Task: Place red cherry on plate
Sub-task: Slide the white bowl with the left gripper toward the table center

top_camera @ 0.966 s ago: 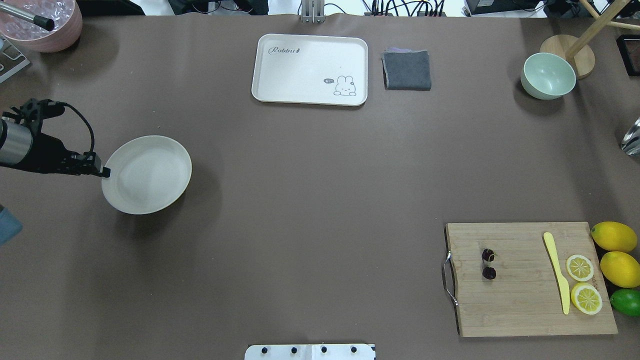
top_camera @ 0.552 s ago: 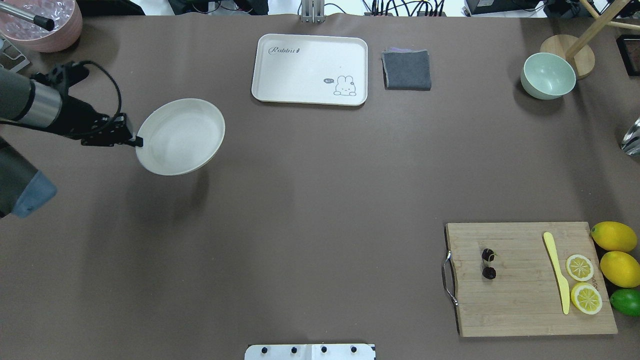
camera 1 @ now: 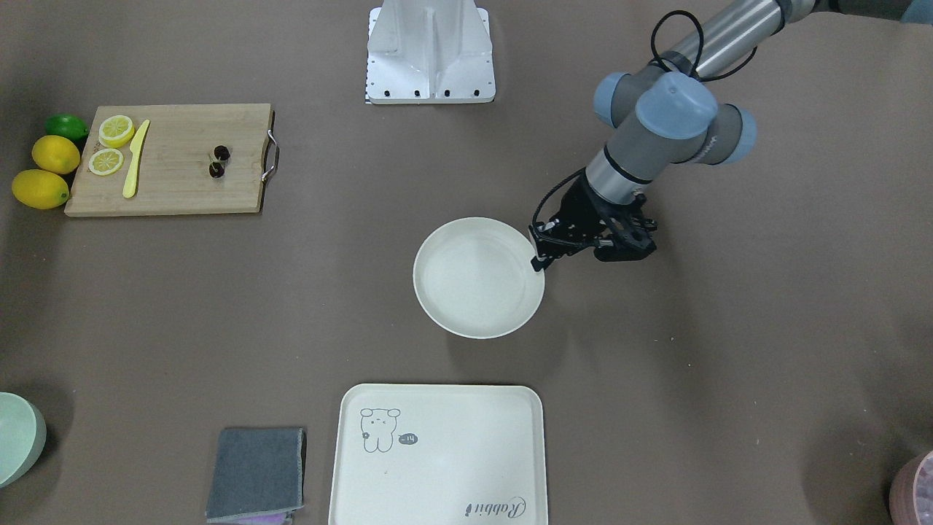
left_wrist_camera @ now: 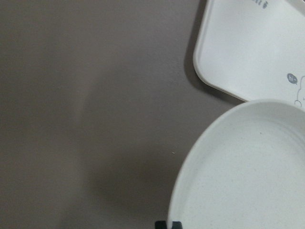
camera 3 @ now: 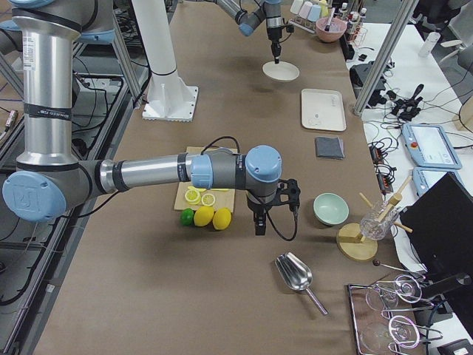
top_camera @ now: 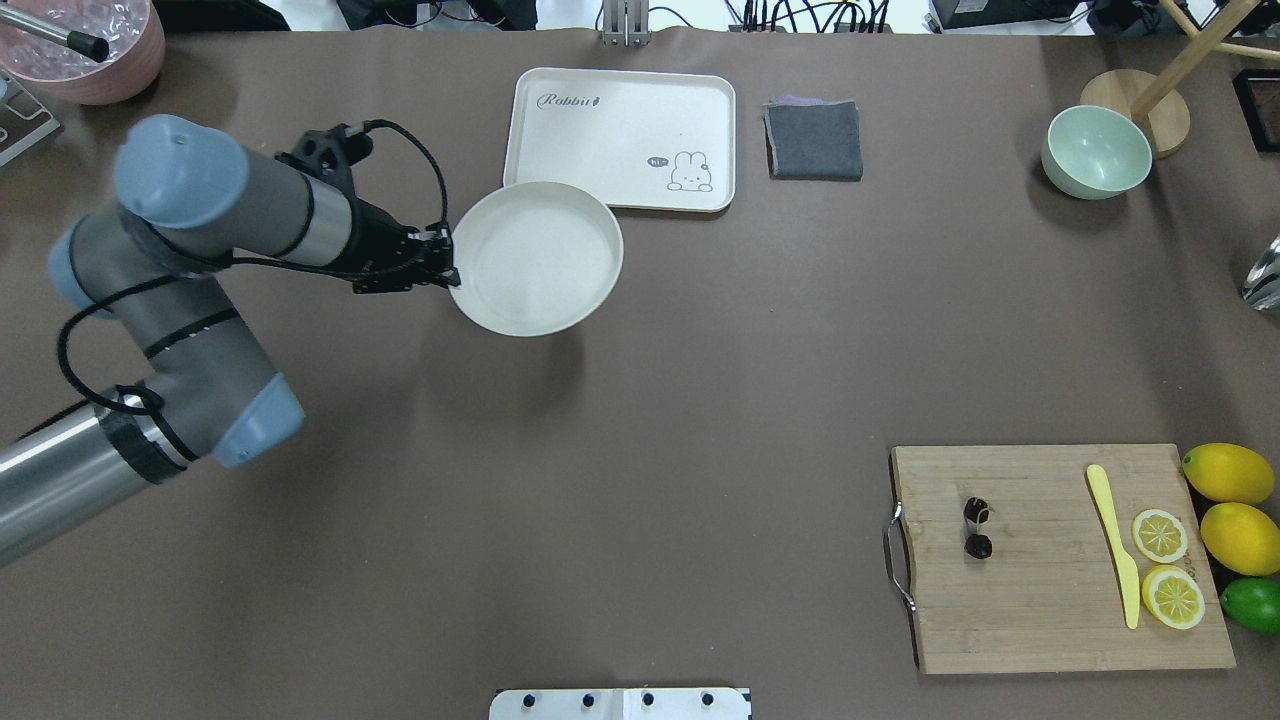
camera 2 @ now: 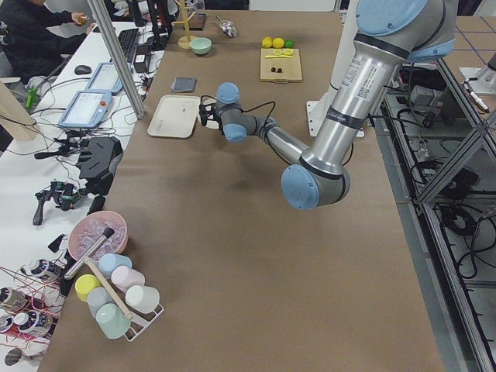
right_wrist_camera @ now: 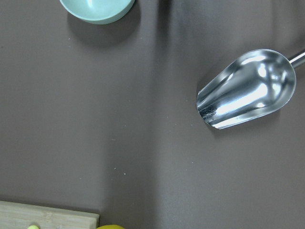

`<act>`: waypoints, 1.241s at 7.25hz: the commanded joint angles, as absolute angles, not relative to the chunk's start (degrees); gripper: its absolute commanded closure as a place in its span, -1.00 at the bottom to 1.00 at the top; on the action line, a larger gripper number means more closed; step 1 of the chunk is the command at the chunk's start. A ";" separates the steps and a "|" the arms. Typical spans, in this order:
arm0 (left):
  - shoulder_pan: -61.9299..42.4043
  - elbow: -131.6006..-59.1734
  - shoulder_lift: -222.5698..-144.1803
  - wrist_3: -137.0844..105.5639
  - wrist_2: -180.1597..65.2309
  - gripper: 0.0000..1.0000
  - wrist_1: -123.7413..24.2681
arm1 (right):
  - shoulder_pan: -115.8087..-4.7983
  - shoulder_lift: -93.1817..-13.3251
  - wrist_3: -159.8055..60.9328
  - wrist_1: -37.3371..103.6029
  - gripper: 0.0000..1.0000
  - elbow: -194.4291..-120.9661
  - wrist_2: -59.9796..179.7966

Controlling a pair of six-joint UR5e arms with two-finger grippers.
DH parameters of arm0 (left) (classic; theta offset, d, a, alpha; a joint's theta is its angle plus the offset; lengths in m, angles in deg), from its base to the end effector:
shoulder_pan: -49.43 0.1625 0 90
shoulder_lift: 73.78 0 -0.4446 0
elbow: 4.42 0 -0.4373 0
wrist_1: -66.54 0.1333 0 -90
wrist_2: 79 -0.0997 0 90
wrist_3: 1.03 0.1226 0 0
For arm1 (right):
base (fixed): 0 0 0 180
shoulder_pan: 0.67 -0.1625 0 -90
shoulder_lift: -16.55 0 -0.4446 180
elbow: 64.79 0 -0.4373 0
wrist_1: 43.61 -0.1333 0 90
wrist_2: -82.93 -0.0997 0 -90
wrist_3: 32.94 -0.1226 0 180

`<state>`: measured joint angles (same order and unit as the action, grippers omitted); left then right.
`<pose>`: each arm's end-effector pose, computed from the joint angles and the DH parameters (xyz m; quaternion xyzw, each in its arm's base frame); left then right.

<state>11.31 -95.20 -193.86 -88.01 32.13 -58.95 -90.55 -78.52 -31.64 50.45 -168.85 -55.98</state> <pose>0.5295 -0.5287 0.2775 0.0453 0.5575 -0.1525 0.8148 0.0399 -0.4990 0.6087 0.0434 -0.4132 -0.0291 0.9092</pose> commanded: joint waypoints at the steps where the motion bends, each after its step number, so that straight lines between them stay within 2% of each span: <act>1: 19.86 -96.09 -195.77 -89.36 22.21 1.00 -55.63 | -90.06 -78.46 -31.79 50.17 -1.00 -168.68 -55.68; 2: 23.38 -95.91 -195.77 -89.62 18.51 1.00 -55.54 | -89.88 -78.11 -31.79 50.17 -1.00 -168.76 -55.50; 4: 23.68 -96.52 -195.33 -89.62 18.56 1.00 -55.45 | -89.18 -78.02 -33.36 50.17 -1.00 -169.55 -56.02; 5: 23.51 -96.79 -195.33 -89.45 18.56 -0.48 -53.45 | -87.52 -77.93 -36.77 50.08 -1.00 -171.12 -56.02; 6: 22.98 -97.83 -195.16 -89.27 18.47 -0.95 -51.34 | -84.81 -77.84 -42.28 49.99 -1.00 -174.18 -55.94; 8: 18.53 -98.37 -194.90 -86.48 19.08 -0.96 -51.06 | -77.44 -75.04 -54.33 49.99 -1.00 -179.63 -55.76; 9: 13.71 -97.94 -194.89 -77.15 23.18 -0.96 -49.84 | -72.79 -74.68 -59.17 49.82 -1.00 -182.10 -55.33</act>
